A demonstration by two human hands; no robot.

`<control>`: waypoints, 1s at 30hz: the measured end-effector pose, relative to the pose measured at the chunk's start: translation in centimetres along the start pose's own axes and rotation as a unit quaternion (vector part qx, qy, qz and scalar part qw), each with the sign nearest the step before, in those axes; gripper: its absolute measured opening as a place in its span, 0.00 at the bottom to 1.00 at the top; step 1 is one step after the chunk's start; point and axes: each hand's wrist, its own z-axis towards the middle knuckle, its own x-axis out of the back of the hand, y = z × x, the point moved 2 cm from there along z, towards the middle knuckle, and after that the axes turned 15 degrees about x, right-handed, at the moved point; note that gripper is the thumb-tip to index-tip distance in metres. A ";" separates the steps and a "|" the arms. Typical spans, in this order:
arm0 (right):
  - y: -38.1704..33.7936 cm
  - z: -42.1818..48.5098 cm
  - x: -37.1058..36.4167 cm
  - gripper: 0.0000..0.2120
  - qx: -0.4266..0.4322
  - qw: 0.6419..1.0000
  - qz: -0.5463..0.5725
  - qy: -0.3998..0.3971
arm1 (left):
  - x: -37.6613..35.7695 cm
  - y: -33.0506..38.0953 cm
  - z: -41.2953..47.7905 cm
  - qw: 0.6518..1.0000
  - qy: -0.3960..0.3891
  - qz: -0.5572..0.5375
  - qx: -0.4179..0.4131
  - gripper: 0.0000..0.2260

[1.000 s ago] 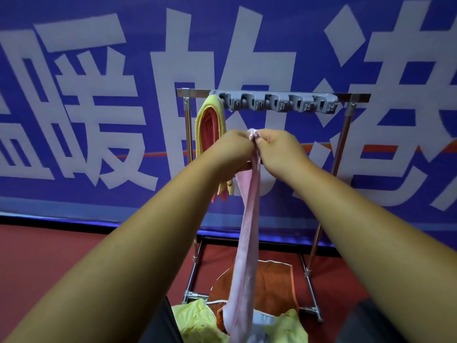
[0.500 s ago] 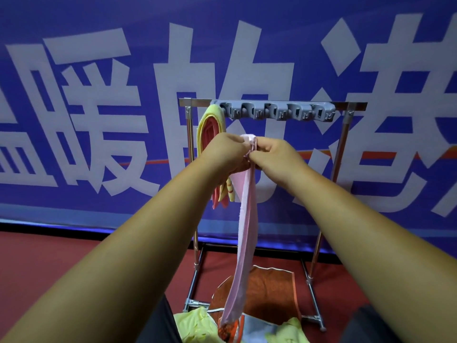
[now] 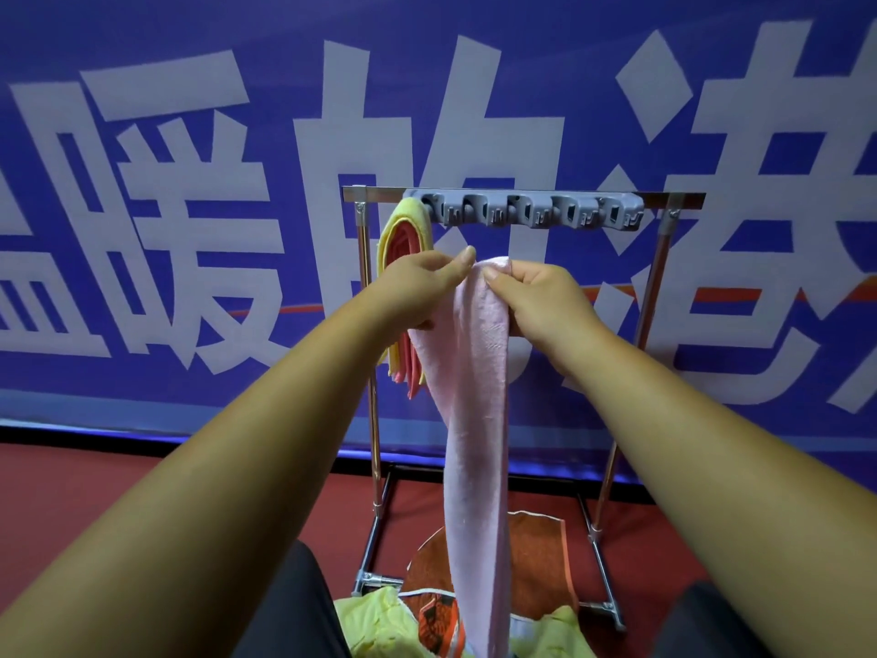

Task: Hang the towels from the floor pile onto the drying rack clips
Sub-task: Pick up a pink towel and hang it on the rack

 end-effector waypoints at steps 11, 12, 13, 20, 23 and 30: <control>0.6 0.8 2.0 0.16 0.013 0.999 -0.015 0.048 | 2.5 -2.9 1.4 0.999 -0.010 -0.042 0.032 0.12; 0.6 0.8 2.1 0.15 0.015 0.999 -0.010 0.049 | 2.5 -2.9 1.5 0.996 -0.013 -0.073 0.043 0.12; 0.6 0.9 2.2 0.15 0.018 0.999 -0.006 0.051 | 2.5 -2.9 1.5 0.993 -0.014 -0.102 0.052 0.11; 0.5 1.2 3.2 0.09 -0.007 0.994 0.070 0.088 | 3.0 -1.9 1.3 0.970 0.009 -0.234 0.071 0.06; 0.6 1.2 3.4 0.08 -0.023 0.988 0.114 0.103 | 3.2 -1.5 1.5 0.970 0.047 -0.235 0.052 0.03; 1.0 1.6 2.7 0.13 -0.070 0.967 0.187 0.161 | 2.3 -0.9 1.6 0.965 0.140 -0.220 0.027 0.05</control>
